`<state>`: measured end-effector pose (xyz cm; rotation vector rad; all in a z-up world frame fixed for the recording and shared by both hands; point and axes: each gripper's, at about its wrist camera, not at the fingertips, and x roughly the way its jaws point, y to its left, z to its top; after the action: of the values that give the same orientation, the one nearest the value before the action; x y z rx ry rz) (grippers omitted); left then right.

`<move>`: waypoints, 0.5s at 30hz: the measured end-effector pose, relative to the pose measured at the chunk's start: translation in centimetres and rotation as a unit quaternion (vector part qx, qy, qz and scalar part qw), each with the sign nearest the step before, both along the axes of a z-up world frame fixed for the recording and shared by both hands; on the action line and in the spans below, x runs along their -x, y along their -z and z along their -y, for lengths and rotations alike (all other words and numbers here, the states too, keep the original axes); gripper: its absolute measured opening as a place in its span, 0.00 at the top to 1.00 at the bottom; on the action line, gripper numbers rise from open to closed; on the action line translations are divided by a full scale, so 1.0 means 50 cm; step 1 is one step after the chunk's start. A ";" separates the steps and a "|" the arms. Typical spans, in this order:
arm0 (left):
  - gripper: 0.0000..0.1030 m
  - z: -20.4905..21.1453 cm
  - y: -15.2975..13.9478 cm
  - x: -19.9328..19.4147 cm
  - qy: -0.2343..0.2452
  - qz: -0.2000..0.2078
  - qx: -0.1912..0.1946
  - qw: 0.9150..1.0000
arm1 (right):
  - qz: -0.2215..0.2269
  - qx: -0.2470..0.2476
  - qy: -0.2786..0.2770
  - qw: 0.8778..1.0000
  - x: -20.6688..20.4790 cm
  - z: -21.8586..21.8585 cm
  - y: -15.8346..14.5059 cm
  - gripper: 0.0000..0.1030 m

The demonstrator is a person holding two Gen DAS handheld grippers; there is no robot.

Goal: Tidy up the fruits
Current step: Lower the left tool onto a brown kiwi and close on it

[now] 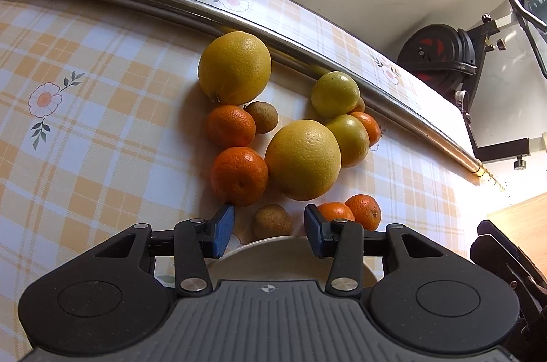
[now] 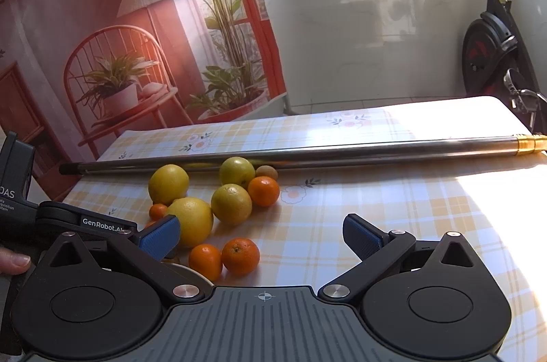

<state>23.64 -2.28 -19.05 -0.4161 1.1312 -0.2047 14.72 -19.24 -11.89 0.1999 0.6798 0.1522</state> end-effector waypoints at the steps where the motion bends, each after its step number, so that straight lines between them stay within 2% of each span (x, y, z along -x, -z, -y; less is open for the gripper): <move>1: 0.55 0.004 0.007 -0.002 -0.005 -0.005 0.001 1.000 | 0.000 -0.003 0.000 1.000 0.001 0.002 0.001 0.02; 6: 0.60 0.016 0.014 -0.001 -0.015 -0.001 -0.016 1.000 | -0.002 -0.010 -0.001 1.000 0.003 0.006 0.002 0.02; 7: 0.64 0.021 0.014 0.000 -0.014 0.002 -0.025 1.000 | -0.003 -0.011 -0.002 1.000 0.004 0.006 0.002 0.02; 8: 0.73 0.021 0.015 0.001 -0.010 0.006 -0.029 1.000 | -0.002 -0.012 -0.002 1.000 0.005 0.006 0.001 0.02; 12: 0.74 0.009 0.014 0.005 -0.013 0.010 -0.020 1.000 | 0.000 -0.012 0.000 1.000 0.008 0.009 -0.002 0.02; 15: 0.74 -0.002 -0.003 0.017 -0.010 0.030 -0.025 0.999 | -0.001 -0.013 0.003 1.000 0.008 0.013 -0.001 0.02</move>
<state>22.80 -2.17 -18.89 -0.3750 1.0700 -0.1700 14.32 -19.90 -11.85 0.2264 0.6798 0.1557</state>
